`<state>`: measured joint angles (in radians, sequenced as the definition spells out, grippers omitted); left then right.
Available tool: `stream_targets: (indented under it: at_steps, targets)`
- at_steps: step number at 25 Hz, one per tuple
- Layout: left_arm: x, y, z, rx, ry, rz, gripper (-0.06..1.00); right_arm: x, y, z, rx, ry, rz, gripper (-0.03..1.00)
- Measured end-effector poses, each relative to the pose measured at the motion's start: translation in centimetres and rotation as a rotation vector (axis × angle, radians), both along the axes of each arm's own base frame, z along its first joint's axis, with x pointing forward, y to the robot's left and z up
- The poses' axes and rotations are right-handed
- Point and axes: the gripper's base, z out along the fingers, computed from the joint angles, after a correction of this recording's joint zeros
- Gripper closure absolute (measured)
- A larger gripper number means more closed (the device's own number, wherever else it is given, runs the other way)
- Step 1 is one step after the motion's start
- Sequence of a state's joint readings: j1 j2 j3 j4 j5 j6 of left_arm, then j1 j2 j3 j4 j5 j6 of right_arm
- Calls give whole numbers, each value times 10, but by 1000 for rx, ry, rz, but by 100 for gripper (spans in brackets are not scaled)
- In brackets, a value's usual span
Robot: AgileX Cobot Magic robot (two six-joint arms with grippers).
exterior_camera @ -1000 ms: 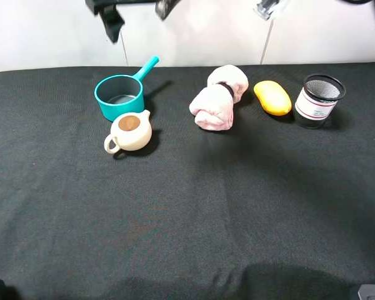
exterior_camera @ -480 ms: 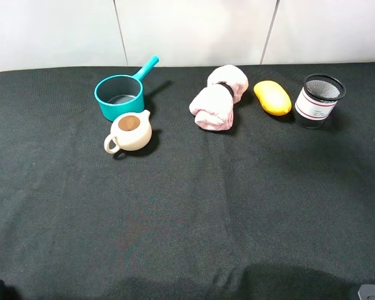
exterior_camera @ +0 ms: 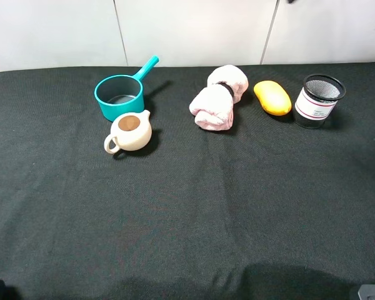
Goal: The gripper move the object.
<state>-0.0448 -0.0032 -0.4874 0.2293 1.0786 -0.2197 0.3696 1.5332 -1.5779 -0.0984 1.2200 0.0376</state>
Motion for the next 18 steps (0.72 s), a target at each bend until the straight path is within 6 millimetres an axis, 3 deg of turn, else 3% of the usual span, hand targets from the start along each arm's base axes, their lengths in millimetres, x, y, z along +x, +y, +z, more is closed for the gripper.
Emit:
stream_targets:
  at_steps: [5,11,18]
  targets:
    - [0,0,0,0,0,0,4,-25,-46,-10,-10,37,-117,27]
    - [0,0,0,0,0,0,4,-76,-91,-21,-22,52,-231,27]
    - [0,0,0,0,0,0,4,-139,-111,-29,-13,-2,-307,27]
